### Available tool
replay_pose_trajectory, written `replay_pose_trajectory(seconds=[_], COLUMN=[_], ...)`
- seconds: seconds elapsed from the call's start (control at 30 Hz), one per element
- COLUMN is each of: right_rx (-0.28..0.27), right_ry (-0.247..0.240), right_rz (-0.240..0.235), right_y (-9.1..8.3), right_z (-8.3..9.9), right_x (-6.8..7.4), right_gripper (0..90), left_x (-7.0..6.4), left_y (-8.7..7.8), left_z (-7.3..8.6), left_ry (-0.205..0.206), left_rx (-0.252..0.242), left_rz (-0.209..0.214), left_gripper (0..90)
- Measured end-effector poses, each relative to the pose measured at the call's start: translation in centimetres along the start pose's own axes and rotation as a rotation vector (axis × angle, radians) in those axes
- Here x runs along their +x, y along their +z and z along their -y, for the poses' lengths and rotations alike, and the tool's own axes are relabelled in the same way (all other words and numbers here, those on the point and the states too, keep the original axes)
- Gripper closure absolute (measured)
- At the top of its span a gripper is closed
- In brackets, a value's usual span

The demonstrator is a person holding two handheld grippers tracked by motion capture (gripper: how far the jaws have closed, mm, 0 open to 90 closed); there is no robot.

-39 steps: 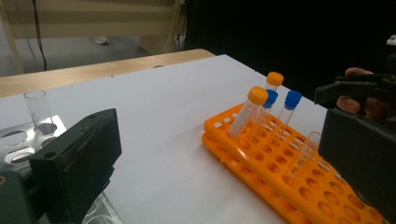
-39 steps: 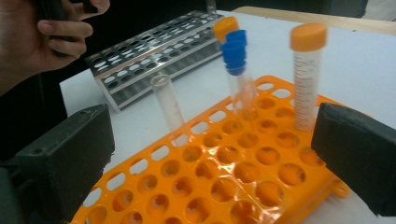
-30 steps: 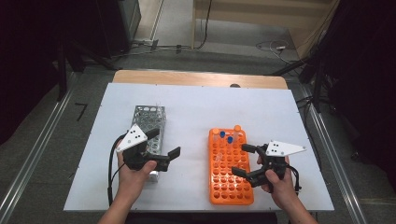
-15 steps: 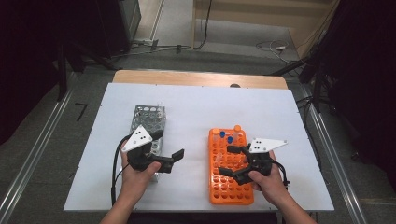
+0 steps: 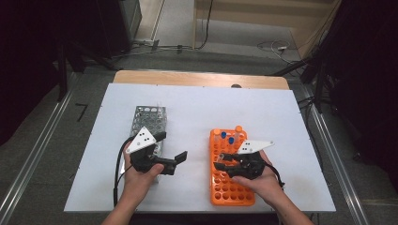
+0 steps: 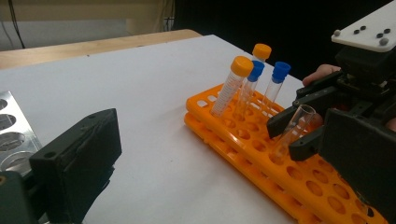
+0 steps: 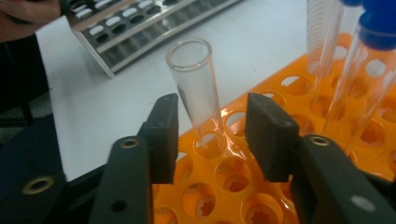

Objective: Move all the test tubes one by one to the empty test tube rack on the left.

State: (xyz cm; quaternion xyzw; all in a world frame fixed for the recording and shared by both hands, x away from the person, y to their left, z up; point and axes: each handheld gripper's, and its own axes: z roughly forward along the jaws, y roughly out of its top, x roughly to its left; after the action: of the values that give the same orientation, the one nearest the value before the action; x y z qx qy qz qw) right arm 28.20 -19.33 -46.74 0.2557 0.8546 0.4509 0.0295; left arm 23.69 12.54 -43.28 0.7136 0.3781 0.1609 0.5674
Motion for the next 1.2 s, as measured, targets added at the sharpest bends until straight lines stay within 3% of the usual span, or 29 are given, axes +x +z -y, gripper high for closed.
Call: replay_pose_trajectory(seconds=[0.3,0.63,0.7,0.83,1.2], right_rx=[0.052,0.051,0.035,0.006,-0.143], right_ry=[-0.038,-0.057,-0.049,-0.056,-0.084], right_rz=[0.046,0.065,0.044,0.048,0.037], right_y=[0.6,0.6,0.4,0.0,-2.9], right_z=[-0.1,0.0,0.0,0.1,-0.8], right_x=[0.5,0.9,0.8,0.9,1.6], right_gripper=[66.3,73.6,73.7,73.8,73.9], left_x=[-0.3,-0.9,-1.0,-1.1,-1.6], left_y=[0.3,0.7,0.7,0.7,0.8], left_z=[0.1,0.2,0.2,0.1,-0.2], left_ry=[0.003,0.018,0.021,0.021,0.032], left_rx=[0.009,0.019,0.016,0.012,0.006], left_rz=[0.006,0.020,0.025,0.026,0.044], left_gripper=[0.0,0.0,0.0,0.0,0.0])
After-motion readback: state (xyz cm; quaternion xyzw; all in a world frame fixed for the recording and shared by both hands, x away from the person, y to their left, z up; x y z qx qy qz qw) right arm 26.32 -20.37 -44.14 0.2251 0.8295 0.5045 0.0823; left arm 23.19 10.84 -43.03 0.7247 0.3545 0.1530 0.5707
